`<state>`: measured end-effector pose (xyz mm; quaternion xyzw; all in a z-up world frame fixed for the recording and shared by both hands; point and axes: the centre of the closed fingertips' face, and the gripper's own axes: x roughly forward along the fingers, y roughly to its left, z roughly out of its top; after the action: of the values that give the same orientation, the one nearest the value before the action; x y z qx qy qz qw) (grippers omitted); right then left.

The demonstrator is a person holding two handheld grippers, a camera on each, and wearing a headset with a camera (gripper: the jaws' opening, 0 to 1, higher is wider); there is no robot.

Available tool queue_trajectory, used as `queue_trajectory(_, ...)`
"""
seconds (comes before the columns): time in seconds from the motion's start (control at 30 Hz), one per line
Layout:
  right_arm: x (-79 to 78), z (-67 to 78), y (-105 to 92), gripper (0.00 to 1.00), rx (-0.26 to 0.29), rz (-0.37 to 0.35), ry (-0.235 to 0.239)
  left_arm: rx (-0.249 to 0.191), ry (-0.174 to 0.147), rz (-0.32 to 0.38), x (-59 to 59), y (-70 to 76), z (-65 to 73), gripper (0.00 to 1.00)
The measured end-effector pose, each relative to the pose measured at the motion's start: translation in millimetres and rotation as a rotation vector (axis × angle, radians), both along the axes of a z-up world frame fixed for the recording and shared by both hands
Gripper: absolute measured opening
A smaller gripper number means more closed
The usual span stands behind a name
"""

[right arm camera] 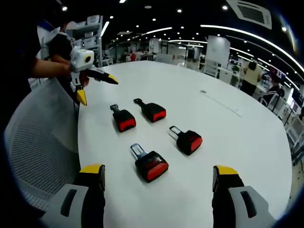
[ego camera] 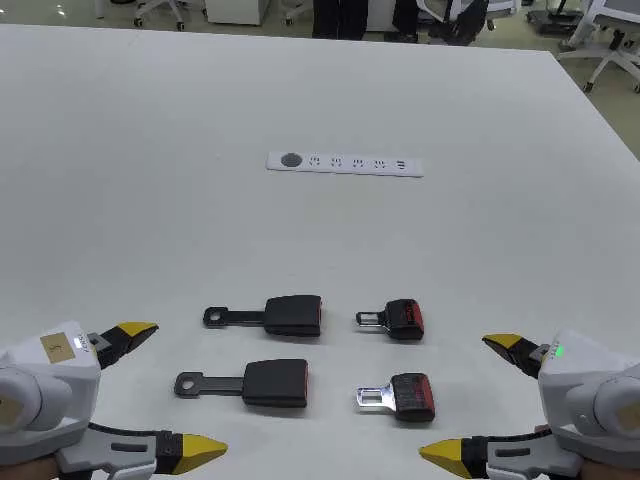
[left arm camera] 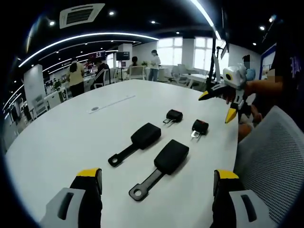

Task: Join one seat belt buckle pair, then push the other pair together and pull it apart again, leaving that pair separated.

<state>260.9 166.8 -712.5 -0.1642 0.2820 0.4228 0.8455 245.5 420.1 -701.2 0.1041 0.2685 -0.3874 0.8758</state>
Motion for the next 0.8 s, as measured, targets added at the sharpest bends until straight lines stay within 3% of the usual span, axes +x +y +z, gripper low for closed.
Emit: queue_trajectory(0.8,1.1,1.0,0.0,0.95,-0.003,0.003,-0.005,0.007,-0.010,-0.001,0.4,0.9,0.9,1.00)
